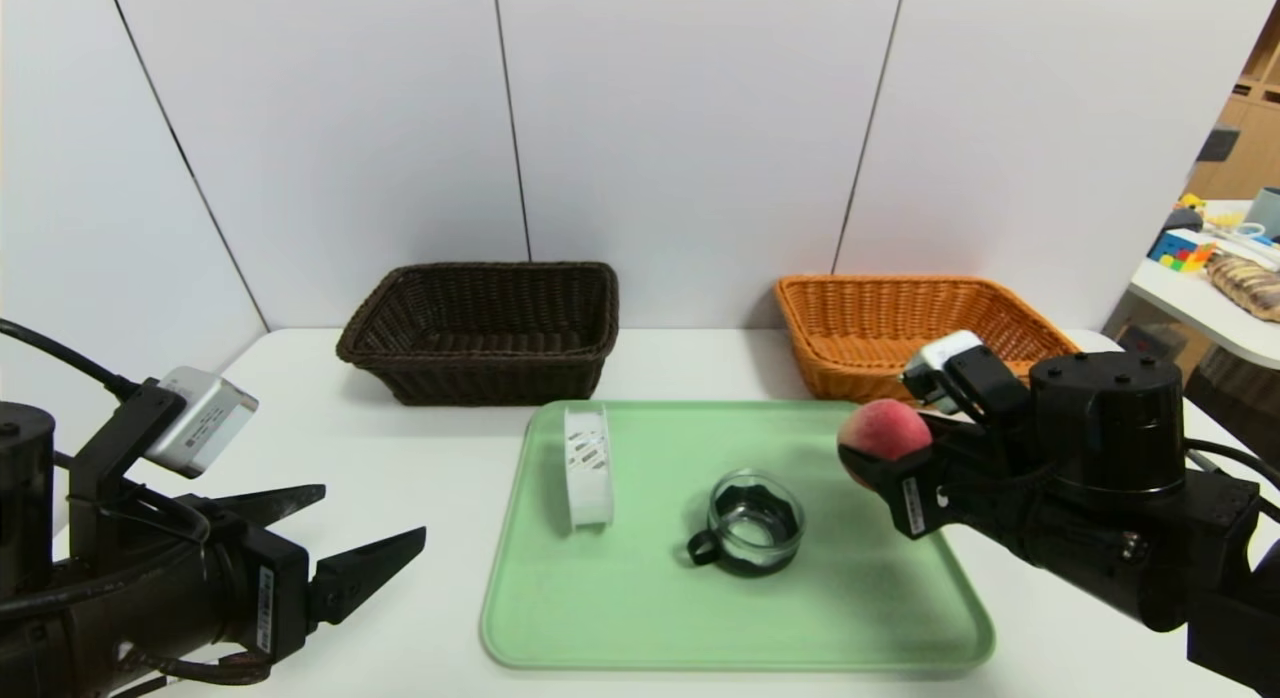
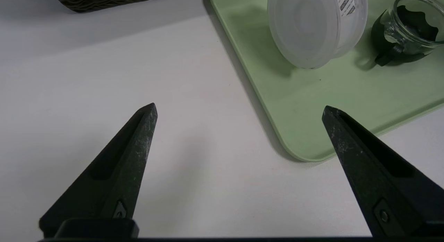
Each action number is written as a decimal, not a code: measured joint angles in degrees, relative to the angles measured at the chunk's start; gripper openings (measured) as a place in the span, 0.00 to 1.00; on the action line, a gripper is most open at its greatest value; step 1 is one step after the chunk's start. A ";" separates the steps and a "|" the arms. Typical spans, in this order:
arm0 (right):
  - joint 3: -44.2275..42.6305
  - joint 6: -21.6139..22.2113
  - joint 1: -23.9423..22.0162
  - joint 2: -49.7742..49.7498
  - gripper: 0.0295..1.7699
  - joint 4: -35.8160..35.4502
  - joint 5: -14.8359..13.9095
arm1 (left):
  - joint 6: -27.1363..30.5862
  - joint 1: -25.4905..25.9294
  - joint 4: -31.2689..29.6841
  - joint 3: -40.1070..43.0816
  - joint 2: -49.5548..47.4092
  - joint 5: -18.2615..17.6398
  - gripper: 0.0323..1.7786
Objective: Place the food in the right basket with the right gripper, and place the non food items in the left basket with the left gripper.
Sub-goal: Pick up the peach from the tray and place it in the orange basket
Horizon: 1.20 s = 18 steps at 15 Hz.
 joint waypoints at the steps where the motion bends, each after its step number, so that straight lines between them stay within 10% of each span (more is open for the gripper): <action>1: -0.71 -0.39 0.02 -0.35 0.60 -0.02 -0.74 | 0.00 0.02 0.00 -0.05 0.02 -0.01 0.95; 18: -14.77 -7.53 -8.08 0.39 0.59 0.05 -1.51 | 0.02 0.00 -0.11 -0.05 0.59 -0.01 0.95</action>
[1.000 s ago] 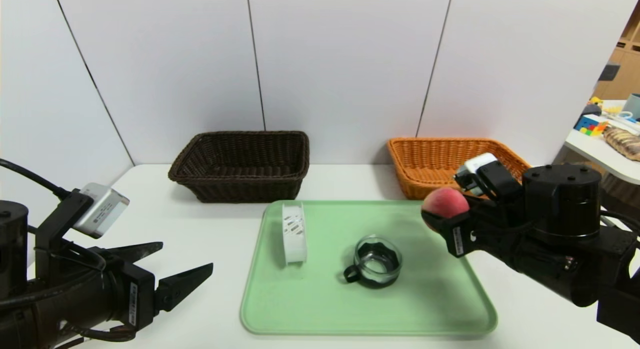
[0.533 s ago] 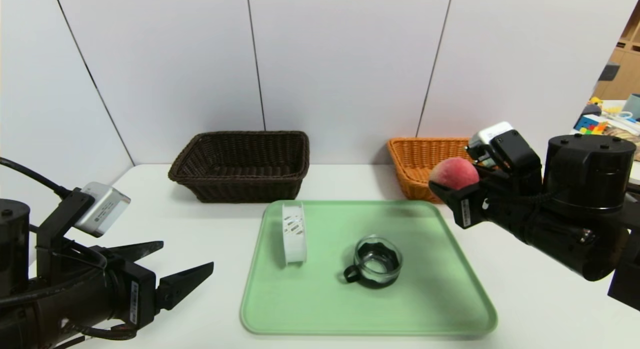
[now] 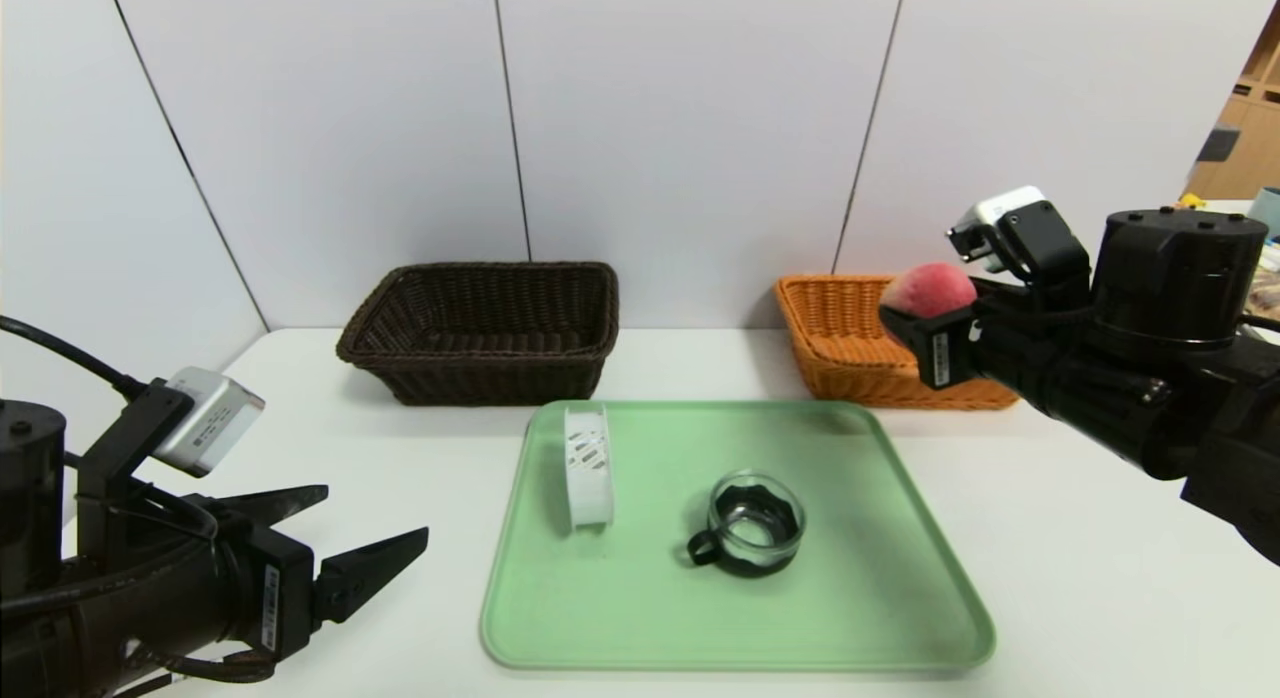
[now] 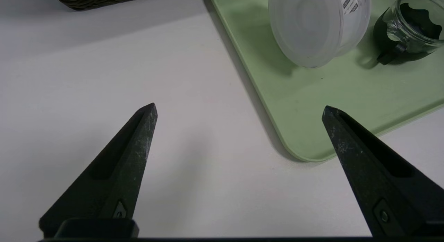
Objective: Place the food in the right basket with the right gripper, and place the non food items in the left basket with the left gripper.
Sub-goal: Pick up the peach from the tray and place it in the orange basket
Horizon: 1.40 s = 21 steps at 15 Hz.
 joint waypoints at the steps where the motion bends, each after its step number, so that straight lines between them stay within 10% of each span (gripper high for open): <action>1: -1.10 0.02 -0.55 0.93 0.59 -0.02 0.05 | -0.02 0.00 0.02 0.07 0.00 0.01 0.95; 8: -11.91 -0.96 -5.07 8.64 0.59 2.51 1.62 | 0.00 0.00 0.07 0.21 -0.04 0.06 0.95; 21: -38.36 5.81 -9.53 19.61 0.59 35.71 1.96 | -0.06 0.00 0.05 1.16 -0.23 0.01 0.95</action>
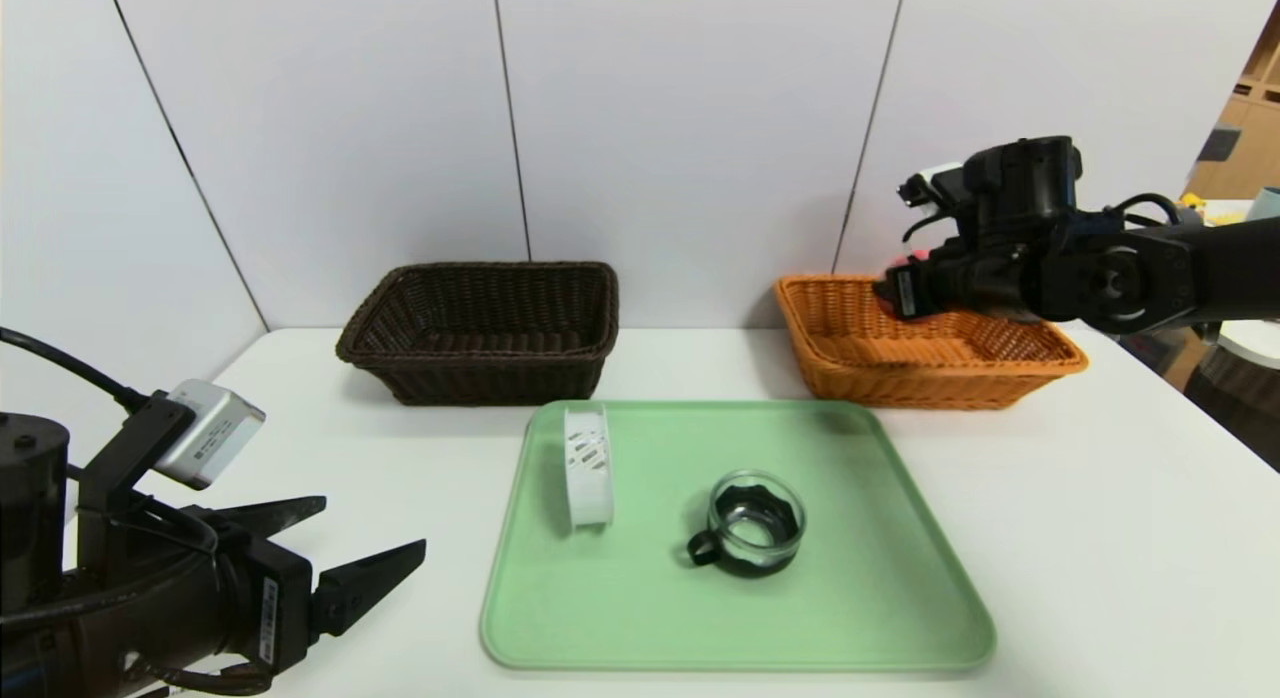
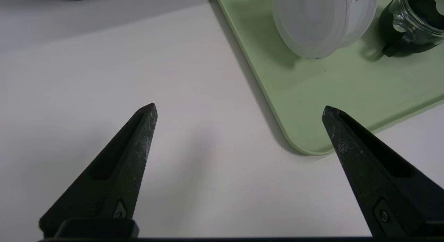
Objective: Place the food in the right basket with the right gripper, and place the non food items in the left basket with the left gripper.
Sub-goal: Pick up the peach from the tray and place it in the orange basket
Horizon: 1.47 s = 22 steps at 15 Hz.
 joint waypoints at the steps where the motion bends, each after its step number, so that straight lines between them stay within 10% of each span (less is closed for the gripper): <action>1: -1.40 0.39 0.00 0.41 0.59 2.51 -0.43 | 0.04 0.00 0.00 0.11 -0.07 0.02 0.95; 22: -5.68 3.12 0.04 7.20 0.59 11.25 -1.79 | 0.11 0.00 0.00 1.07 -0.35 -0.20 0.95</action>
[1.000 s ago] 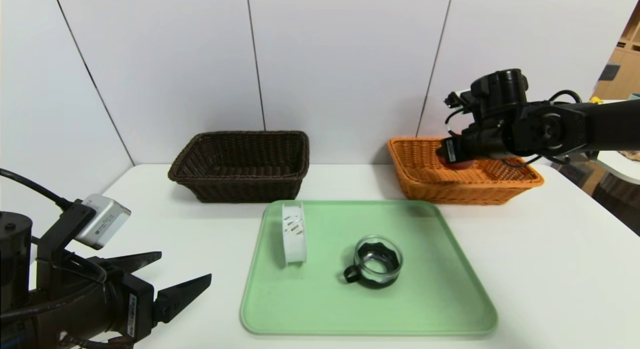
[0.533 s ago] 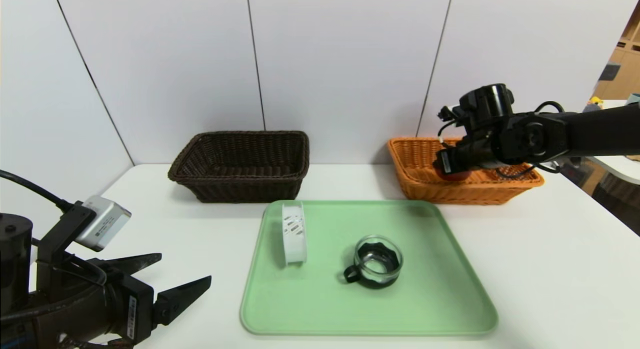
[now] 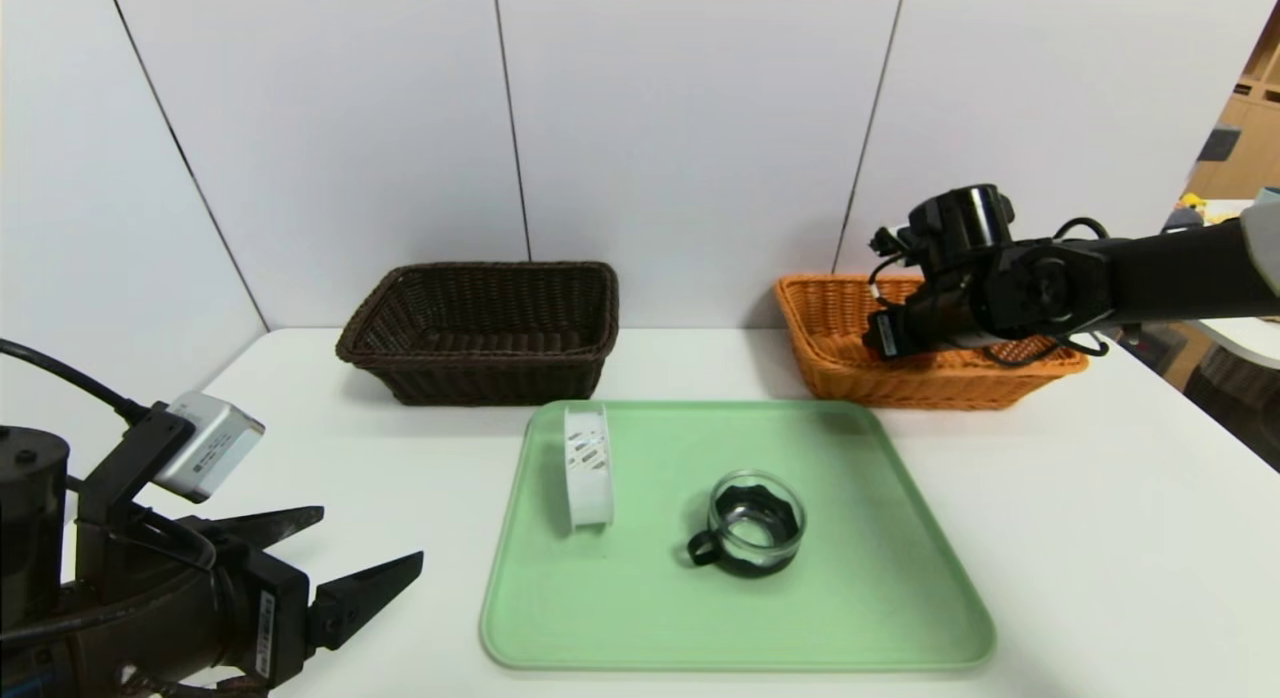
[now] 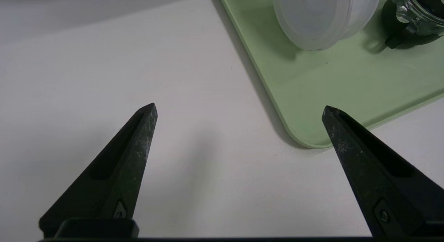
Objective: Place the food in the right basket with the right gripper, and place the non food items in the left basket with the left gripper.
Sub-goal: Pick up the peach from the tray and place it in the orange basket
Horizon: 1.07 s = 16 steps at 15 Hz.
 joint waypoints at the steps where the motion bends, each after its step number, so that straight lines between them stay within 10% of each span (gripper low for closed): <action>1: -0.09 0.02 0.00 0.07 0.59 -0.07 0.02 | -0.02 0.02 -0.02 0.00 0.02 0.00 0.95; 16: -1.54 1.21 -0.26 -0.96 0.87 -1.84 -0.22 | -0.02 0.00 -0.02 -0.04 0.27 -0.01 0.95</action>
